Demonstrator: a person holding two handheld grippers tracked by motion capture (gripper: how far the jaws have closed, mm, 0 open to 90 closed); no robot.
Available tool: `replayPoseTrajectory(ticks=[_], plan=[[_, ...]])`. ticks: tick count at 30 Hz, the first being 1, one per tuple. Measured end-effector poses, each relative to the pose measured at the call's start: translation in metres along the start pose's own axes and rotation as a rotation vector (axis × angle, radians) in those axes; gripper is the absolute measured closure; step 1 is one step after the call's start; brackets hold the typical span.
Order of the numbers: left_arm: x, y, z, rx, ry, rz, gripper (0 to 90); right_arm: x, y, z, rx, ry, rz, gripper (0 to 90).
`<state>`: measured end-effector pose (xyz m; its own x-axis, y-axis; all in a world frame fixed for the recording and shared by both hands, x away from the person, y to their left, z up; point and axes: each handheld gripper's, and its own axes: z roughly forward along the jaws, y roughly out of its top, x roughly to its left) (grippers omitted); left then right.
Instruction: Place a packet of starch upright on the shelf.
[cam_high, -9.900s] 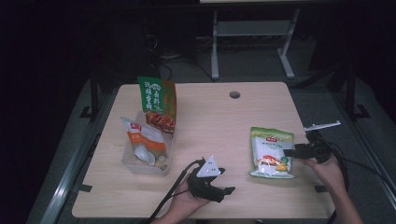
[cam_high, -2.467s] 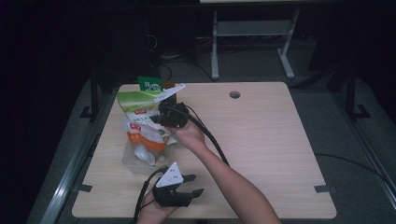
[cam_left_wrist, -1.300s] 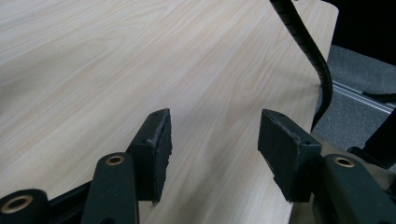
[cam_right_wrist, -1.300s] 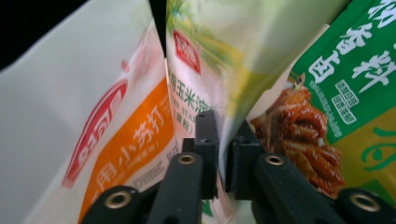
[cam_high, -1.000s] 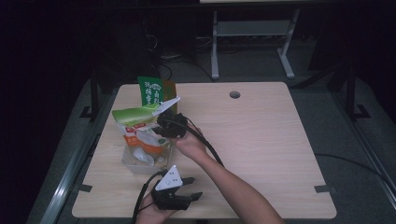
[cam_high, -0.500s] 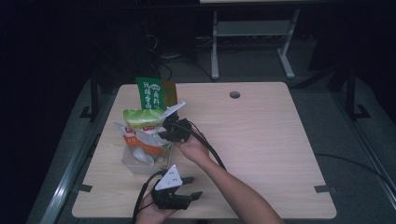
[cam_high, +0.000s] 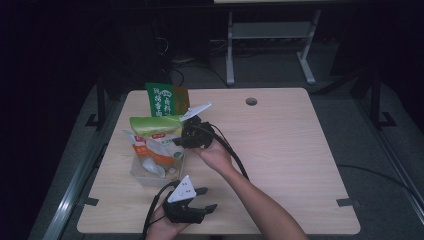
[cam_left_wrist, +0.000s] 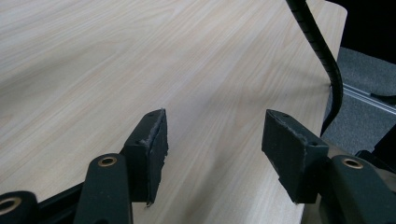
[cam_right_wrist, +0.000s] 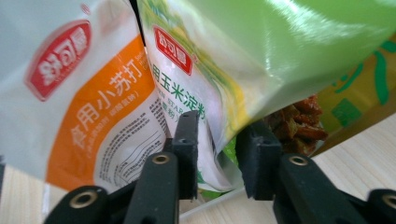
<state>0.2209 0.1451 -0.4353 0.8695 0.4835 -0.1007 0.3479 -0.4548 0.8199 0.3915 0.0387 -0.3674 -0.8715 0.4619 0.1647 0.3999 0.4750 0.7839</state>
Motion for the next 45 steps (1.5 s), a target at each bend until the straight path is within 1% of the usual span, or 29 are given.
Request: replayPoseTrajectory(ticks=[1, 2, 3, 4, 5, 6, 7, 8, 11, 13, 15, 16, 20, 22, 24, 26, 31, 33, 36, 42, 45], plan=[[0.000, 0.000, 0.000, 0.000, 0.001, -0.007, 38.3, -0.001, 0.000, -0.003, -0.002, 0.007, -0.002, 65.7], [0.001, 0.000, 0.000, 0.000, 0.003, -0.006, 38.3, -0.001, 0.000, -0.003, -0.002, 0.007, -0.002, 65.7], [0.002, 0.001, 0.000, -0.001, 0.006, -0.002, 38.0, -0.002, -0.001, -0.005, -0.001, 0.005, -0.007, 64.5], [0.002, 0.001, -0.001, -0.003, 0.007, -0.004, 37.9, -0.002, -0.001, -0.007, 0.000, 0.007, 0.003, 62.3], [0.003, 0.001, -0.001, -0.006, 0.011, -0.006, 37.8, -0.003, -0.002, -0.008, -0.001, 0.011, -0.002, 61.3], [0.004, 0.001, -0.001, -0.005, 0.015, 0.000, 37.6, -0.005, -0.003, -0.010, -0.001, 0.014, -0.002, 59.9], [0.005, 0.002, -0.002, -0.007, 0.018, -0.002, 37.1, -0.006, -0.004, -0.012, -0.002, 0.024, 0.011, 59.1], [0.006, 0.002, -0.002, -0.007, 0.021, -0.003, 36.7, -0.008, -0.005, -0.013, -0.004, 0.024, 0.005, 57.9], [0.007, 0.002, -0.002, -0.011, 0.029, -0.007, 35.9, -0.011, -0.008, -0.019, -0.011, 0.044, 0.025, 53.1], [0.008, 0.002, -0.002, -0.010, 0.029, -0.010, 34.8, -0.014, -0.011, -0.025, -0.008, 0.043, 0.023, 49.4], [0.009, 0.003, -0.002, -0.007, 0.032, -0.010, 34.3, -0.015, -0.013, -0.028, -0.007, 0.045, 0.029, 48.4], [0.009, 0.003, -0.002, -0.012, 0.031, -0.018, 34.1, -0.016, -0.014, -0.030, -0.005, 0.043, 0.031, 47.8], [0.008, 0.004, -0.001, -0.008, 0.025, -0.020, 33.1, -0.020, -0.020, -0.038, 0.014, 0.029, 0.032, 44.6], [0.008, 0.004, -0.001, -0.006, 0.024, -0.013, 32.6, -0.023, -0.023, -0.043, 0.014, 0.023, 0.030, 44.3], [0.009, 0.005, -0.001, -0.007, 0.022, -0.015, 32.2, -0.027, -0.028, -0.051, 0.012, 0.014, 0.038, 43.3], [0.009, 0.005, -0.001, -0.010, 0.023, -0.016, 31.8, -0.029, -0.030, -0.053, 0.014, 0.012, 0.041, 42.8], [0.013, 0.006, -0.001, -0.007, 0.026, -0.027, 28.2, -0.037, -0.041, -0.063, 0.017, -0.006, 0.070, 39.7], [0.013, 0.007, 0.000, -0.018, 0.027, -0.037, 28.1, -0.040, -0.046, -0.066, 0.025, -0.010, 0.072, 39.4], [0.013, 0.007, 0.000, -0.022, 0.026, -0.032, 27.9, -0.042, -0.052, -0.072, 0.026, -0.017, 0.084, 38.9], [0.012, 0.007, 0.003, -0.011, 0.022, -0.015, 27.5, -0.048, -0.062, -0.088, 0.029, -0.042, 0.112, 36.1], [0.012, 0.007, 0.002, -0.016, 0.019, -0.025, 26.5, -0.051, -0.068, -0.096, 0.032, -0.054, 0.122, 35.3]])
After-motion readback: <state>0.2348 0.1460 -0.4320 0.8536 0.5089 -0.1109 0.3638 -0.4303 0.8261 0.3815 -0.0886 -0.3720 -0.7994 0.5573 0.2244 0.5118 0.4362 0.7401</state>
